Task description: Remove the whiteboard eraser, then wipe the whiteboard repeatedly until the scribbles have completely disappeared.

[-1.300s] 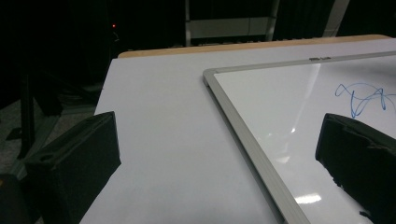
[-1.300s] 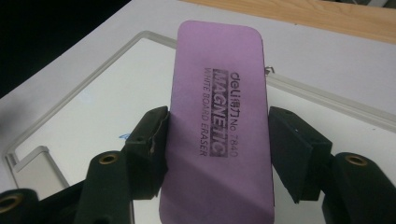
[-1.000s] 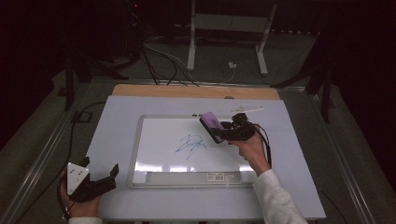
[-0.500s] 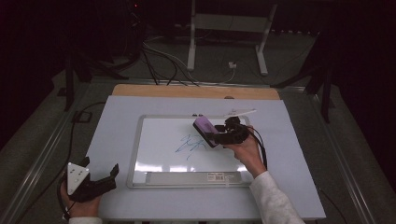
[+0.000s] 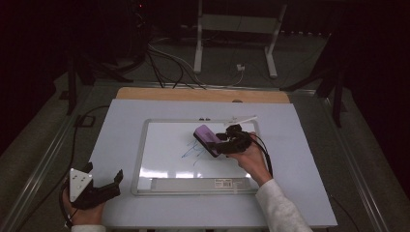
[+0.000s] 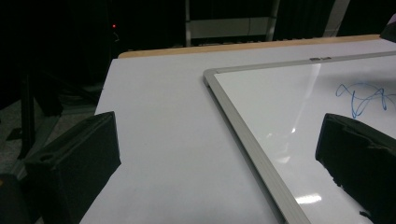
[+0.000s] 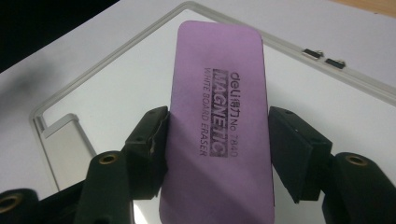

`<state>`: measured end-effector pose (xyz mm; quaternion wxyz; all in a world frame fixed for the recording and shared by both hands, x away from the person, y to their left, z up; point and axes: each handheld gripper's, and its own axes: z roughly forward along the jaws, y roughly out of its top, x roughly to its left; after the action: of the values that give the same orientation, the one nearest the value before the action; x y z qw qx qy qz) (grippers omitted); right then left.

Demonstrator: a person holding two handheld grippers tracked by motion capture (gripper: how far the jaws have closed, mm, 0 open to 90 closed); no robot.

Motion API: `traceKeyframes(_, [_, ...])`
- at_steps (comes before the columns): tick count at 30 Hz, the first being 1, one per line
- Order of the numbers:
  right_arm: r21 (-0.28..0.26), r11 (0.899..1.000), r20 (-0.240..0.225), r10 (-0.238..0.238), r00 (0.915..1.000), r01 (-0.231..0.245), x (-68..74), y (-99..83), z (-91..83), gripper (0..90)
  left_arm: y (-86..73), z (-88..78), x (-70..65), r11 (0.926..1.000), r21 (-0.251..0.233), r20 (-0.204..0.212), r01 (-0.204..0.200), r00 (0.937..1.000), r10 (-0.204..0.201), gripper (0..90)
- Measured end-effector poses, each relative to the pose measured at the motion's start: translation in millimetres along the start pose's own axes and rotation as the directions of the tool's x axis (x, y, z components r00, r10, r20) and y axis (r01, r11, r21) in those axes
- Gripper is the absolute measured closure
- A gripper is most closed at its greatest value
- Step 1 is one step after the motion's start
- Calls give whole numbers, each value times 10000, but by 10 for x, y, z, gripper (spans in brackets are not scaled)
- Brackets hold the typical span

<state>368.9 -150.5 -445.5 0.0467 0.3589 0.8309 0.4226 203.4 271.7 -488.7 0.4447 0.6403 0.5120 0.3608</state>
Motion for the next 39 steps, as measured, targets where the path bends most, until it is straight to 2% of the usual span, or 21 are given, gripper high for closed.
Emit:
traceKeyframes(22, [586,9953,-675,-733,9950,773,188,-82,179,408,0,2,-2,10000,22,-1,-6,10000,6,6])
traceKeyframes(28, [891,9905,-766,-984,9922,1051,239,-121,254,408,-2,2,0,10000,19,12,16,10000,-16,6])
traceKeyframes(39, [1551,9801,-836,-1116,9902,1235,272,-263,430,407,-4,8,-2,10000,45,31,33,10000,-33,6])
